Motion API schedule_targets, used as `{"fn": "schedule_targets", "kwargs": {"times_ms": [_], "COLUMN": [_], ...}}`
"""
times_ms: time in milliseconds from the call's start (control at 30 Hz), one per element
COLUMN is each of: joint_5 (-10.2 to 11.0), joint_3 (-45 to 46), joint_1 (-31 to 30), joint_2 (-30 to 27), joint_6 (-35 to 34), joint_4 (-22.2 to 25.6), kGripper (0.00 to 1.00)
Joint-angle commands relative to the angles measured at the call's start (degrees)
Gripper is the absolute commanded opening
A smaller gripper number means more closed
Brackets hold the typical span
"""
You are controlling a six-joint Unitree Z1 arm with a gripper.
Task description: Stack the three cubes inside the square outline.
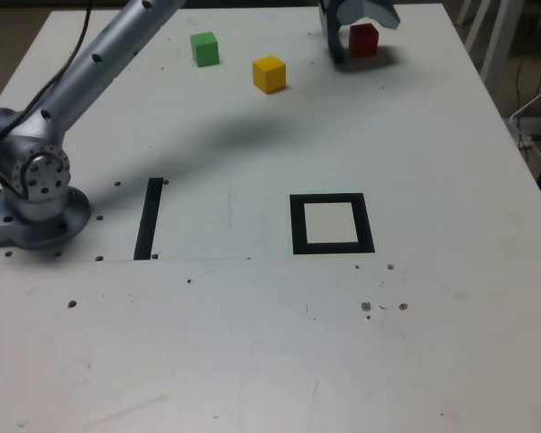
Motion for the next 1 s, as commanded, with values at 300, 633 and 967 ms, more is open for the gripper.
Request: {"fn": "schedule_targets", "kwargs": {"times_ms": [300,633,967], "joint_5": [-0.53,1.06,2.25], "joint_3": [-13.79,-13.85,-13.96], "joint_1": [0.34,-0.08,-0.74], "joint_2": [0.42,0.44,0.52], "joint_6": [0.46,0.45,0.71], "joint_4": [-2.85,-2.02,-1.91], "kGripper": [0.94,0.7,0.41]}}
